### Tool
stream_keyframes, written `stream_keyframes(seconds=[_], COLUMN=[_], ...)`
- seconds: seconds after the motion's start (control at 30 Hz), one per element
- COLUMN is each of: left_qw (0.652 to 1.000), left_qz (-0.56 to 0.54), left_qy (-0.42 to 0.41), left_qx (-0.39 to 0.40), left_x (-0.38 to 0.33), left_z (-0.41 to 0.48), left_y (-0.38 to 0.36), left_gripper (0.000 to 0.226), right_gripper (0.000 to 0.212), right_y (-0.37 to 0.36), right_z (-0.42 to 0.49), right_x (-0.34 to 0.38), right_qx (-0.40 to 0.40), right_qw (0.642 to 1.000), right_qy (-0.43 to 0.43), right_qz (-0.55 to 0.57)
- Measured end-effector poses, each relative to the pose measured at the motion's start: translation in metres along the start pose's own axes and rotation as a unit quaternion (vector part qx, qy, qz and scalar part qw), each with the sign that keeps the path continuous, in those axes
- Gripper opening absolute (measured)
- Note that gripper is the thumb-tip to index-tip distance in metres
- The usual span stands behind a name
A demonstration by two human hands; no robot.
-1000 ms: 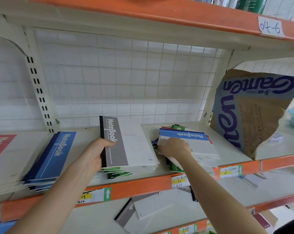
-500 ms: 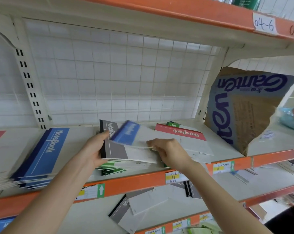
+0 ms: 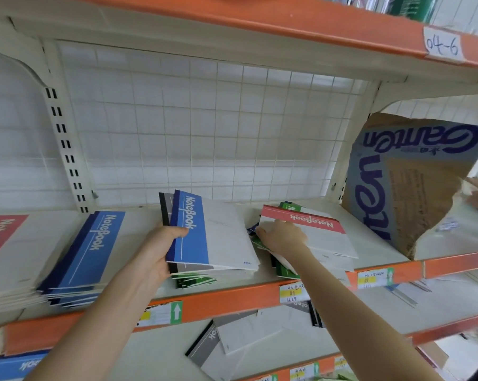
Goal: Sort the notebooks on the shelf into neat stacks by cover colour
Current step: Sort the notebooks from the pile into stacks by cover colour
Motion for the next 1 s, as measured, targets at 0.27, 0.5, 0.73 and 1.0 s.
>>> stream_keyframes(seconds=[0.27, 0.5, 0.73, 1.0], left_qw=[1.0, 0.999, 0.997, 0.999], left_qz=[-0.017, -0.031, -0.059, -0.011], left_qy=[-0.003, -0.002, 0.003, -0.005], left_qx=[0.0, 0.018, 0.041, 0.04], left_x=[0.004, 0.01, 0.014, 0.014], left_z=[-0.004, 0.001, 0.005, 0.008], left_y=[0.003, -0.011, -0.029, -0.027], left_gripper=[0.01, 0.026, 0.031, 0.034], right_gripper=[0.029, 0.021, 0.029, 0.025], right_y=[-0.002, 0.031, 0.039, 0.019], right_z=[-0.002, -0.025, -0.084, -0.073], right_x=[0.015, 0.003, 0.013, -0.006], right_qx=[-0.023, -0.088, -0.145, 0.133], right_qw=[0.993, 0.992, 0.862, 0.85], right_qy=[-0.008, 0.081, 0.447, 0.339], right_qz=[-0.117, -0.039, 0.192, 0.381])
Point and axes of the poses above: each hand's wrist, its own z-axis towards the middle knuckle, its own y-axis out of the back of the hand, x = y × z, the point moved 7 cm from there along z, towards the middle knuckle, and after that the axes turned 11 degrees about z, right-handed, at the moved point
